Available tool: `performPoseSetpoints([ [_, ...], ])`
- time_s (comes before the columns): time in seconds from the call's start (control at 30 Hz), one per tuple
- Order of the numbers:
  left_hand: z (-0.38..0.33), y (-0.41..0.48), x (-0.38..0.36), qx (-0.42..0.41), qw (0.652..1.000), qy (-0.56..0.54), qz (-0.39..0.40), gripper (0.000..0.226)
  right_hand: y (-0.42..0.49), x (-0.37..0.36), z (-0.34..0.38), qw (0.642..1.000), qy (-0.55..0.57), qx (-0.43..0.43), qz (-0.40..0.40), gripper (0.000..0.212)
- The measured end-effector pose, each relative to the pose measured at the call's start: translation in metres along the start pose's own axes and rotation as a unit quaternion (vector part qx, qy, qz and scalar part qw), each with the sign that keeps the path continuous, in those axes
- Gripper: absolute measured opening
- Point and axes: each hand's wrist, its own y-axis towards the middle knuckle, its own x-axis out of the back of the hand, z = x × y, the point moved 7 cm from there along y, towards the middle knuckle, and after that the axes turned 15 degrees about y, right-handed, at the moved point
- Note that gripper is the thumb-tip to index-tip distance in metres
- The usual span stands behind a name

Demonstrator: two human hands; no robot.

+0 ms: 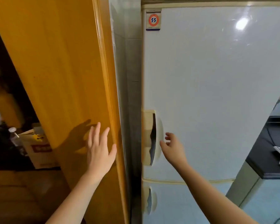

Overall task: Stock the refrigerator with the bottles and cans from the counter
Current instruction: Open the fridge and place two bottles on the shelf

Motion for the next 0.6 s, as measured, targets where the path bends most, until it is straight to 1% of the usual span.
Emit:
performPoseSetpoints([
  [0.07, 0.010, 0.020, -0.012, -0.051, 0.996, 0.065, -0.033, 0.077, 0.013, -0.016, 0.003, 1.000, -0.012, -0.014, -0.011, 0.051],
  [0.13, 0.022, 0.039, -0.030, -0.085, 0.990, 0.105, -0.036, 0.090, 0.023, -0.027, 0.004, 0.999, -0.010, -0.027, -0.029, 0.052],
  [0.2, 0.029, 0.050, -0.052, -0.097, 0.987, 0.120, -0.049, 0.098, 0.031, -0.039, 0.003, 0.999, -0.011, -0.026, -0.038, 0.048],
  [0.23, 0.031, 0.052, -0.060, -0.103, 0.985, 0.121, -0.066, 0.099, 0.033, -0.045, 0.001, 0.999, -0.006, -0.020, -0.037, 0.041],
  [0.3, 0.032, 0.056, -0.071, -0.109, 0.980, 0.121, -0.114, 0.094, 0.036, -0.054, 0.000, 0.999, 0.005, -0.017, -0.039, 0.025],
  [0.33, 0.033, 0.059, -0.075, -0.111, 0.979, 0.115, -0.125, 0.090, 0.037, -0.057, -0.002, 0.999, 0.016, -0.020, -0.043, 0.024],
  [0.43, 0.033, 0.062, -0.083, -0.124, 0.977, 0.098, -0.140, 0.086, 0.036, -0.061, -0.007, 0.997, 0.043, -0.027, -0.065, 0.026],
  [0.53, 0.036, 0.061, -0.086, -0.136, 0.977, 0.076, -0.149, 0.085, 0.028, -0.065, -0.012, 0.996, 0.036, -0.017, -0.082, 0.031],
  [0.6, 0.037, 0.062, -0.085, -0.140, 0.977, 0.069, -0.146, 0.084, 0.025, -0.067, -0.011, 0.996, 0.026, -0.006, -0.085, 0.026],
])
